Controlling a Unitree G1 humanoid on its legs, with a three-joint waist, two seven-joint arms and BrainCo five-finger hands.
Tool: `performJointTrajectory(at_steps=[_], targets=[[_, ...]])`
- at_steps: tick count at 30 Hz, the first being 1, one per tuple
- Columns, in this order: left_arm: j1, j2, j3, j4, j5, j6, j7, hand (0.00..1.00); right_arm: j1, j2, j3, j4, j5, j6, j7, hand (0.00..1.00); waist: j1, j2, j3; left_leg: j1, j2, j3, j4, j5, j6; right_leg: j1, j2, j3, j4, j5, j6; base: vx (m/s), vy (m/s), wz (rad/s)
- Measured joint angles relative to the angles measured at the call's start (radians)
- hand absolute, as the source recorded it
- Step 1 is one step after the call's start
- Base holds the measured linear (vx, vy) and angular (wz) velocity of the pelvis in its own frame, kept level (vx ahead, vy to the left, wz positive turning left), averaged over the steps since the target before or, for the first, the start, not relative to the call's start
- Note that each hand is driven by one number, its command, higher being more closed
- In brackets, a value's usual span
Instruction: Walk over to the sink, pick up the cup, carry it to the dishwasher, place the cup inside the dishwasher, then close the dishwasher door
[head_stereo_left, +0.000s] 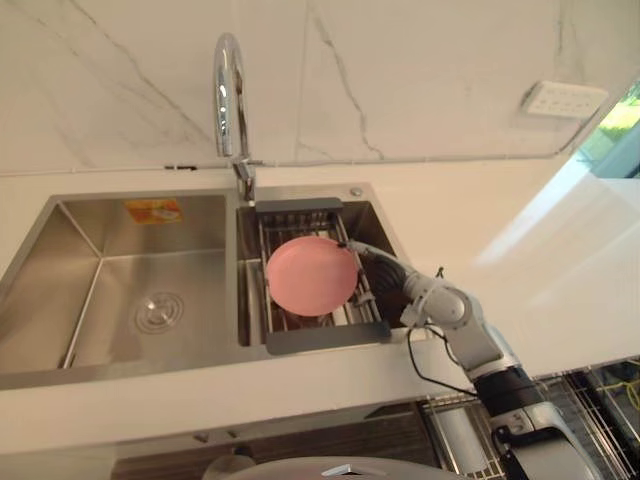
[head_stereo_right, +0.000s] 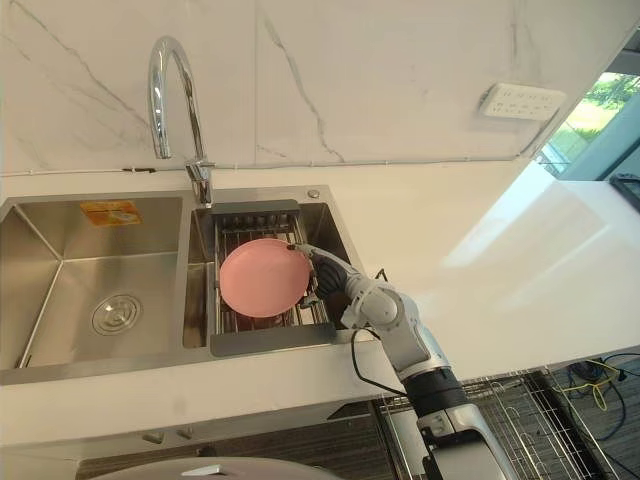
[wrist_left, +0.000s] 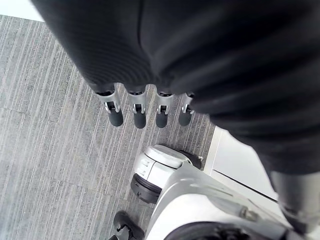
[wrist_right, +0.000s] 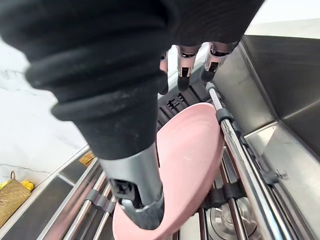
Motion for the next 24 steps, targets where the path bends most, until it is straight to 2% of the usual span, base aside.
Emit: performJointTrajectory(at_steps=[7,11,13,18,24], targets=[[0.001,0.001,0.000,0.001,-0.001,0.000,0.000,0.00,0.015,0.000,0.003,0.000,-0.045,-0.044,-0.001,0.00,-0.003,-0.003,-0.002,-0.001,0.000,0.003,0.000,-0.003,-0.006,-0.003,0.000,0.003,0.002,-0.003,-0.002,0.00,0.000,0.00],[0.001,0.002,0.000,0.001,-0.003,0.000,0.000,0.00,0.016,0.000,0.025,0.000,-0.109,-0.078,-0.009,0.00,-0.002,-0.005,-0.003,-0.001,0.000,0.003,0.000,-0.005,-0.008,-0.003,0.000,0.003,0.002,-0.003,-0.002,0.00,0.000,0.00],[0.001,0.002,0.000,0.001,-0.003,-0.001,0.000,0.00,0.017,0.000,0.048,0.000,-0.179,-0.111,-0.035,0.00,-0.001,-0.006,-0.003,-0.001,0.001,0.003,0.000,-0.007,-0.008,-0.003,0.000,0.003,0.002,-0.003,-0.002,0.00,0.000,0.00],[0.001,0.005,-0.001,0.001,-0.003,-0.001,0.000,0.00,0.016,-0.001,0.072,-0.002,-0.316,-0.151,-0.124,0.00,0.003,-0.009,-0.005,0.000,0.002,0.003,0.000,-0.004,-0.003,-0.003,0.001,0.003,0.003,-0.004,-0.001,0.00,0.000,0.00],[0.001,0.006,-0.003,0.002,-0.005,-0.001,0.000,0.00,0.012,-0.001,0.125,-0.003,-0.471,-0.178,-0.187,0.00,0.006,-0.010,-0.006,0.000,0.002,0.002,0.000,-0.005,-0.003,-0.003,0.001,0.003,0.004,-0.005,-0.001,0.00,0.000,0.00]])
